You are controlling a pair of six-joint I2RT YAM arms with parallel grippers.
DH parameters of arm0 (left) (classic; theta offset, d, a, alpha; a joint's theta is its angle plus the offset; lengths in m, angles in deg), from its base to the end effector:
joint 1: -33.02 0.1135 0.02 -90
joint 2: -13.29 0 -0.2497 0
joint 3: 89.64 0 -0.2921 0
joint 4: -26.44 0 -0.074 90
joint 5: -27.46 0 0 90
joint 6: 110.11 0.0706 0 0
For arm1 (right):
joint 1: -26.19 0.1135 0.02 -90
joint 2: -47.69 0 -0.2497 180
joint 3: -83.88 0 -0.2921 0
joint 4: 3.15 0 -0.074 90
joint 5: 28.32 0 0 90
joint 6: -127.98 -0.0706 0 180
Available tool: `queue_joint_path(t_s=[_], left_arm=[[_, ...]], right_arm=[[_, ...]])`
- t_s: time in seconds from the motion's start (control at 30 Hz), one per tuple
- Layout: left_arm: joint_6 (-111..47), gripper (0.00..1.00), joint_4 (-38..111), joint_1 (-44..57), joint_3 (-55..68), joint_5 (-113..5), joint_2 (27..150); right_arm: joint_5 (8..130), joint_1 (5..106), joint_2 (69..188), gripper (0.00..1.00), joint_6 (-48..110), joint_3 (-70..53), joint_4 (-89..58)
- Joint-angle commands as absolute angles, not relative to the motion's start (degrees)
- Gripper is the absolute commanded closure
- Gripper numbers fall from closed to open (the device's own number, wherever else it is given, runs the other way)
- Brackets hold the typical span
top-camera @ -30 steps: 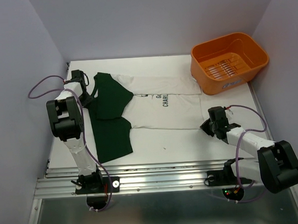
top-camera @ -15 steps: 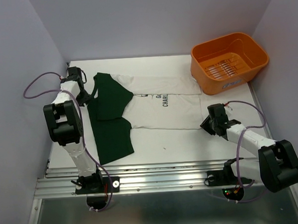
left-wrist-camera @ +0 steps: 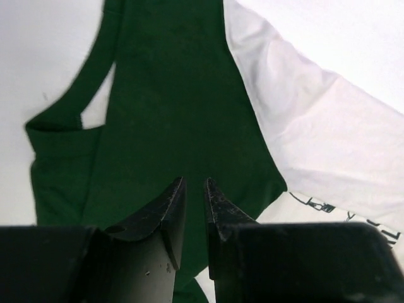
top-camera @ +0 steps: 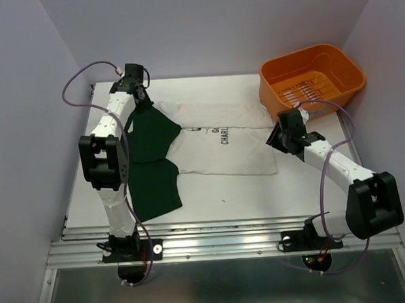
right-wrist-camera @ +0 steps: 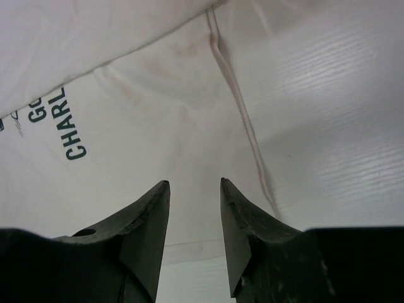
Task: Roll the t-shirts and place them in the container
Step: Fold the T-shirt at the center of the board.
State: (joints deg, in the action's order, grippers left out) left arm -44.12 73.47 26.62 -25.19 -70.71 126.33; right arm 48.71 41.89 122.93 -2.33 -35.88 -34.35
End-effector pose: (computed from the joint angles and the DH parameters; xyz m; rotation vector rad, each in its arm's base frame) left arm 0.5101 -0.0471 0.2552 -0.4272 2.3006 -0.0959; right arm 0.3291 0.0760 0.1763 0.6078 2.2810 0.2084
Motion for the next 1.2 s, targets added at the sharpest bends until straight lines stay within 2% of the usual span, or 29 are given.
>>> queue_joint_path(t_s=[0.0, 0.27, 0.53, 1.17], left_arm=[[-43.93, 0.72, 75.64, 26.69, -26.35, -68.43, 129.92], [-43.05, 0.72, 74.42, 26.6, -21.69, -69.22, 129.04], [-43.05, 0.73, 73.71, 26.6, -19.58, -68.96, 129.05], [-42.35, 0.73, 74.06, 26.6, -19.93, -69.75, 129.66]], right_arm=[[45.09, 41.48, 126.35, 0.57, 1.67, -30.22, -35.21], [43.49, 37.53, 125.73, 0.57, 5.9, -28.63, -35.74], [40.68, 35.77, 131.26, 0.6, 12.14, -22.75, -36.36], [42.7, 34.63, 160.35, 0.6, 17.68, 8.87, -33.37]])
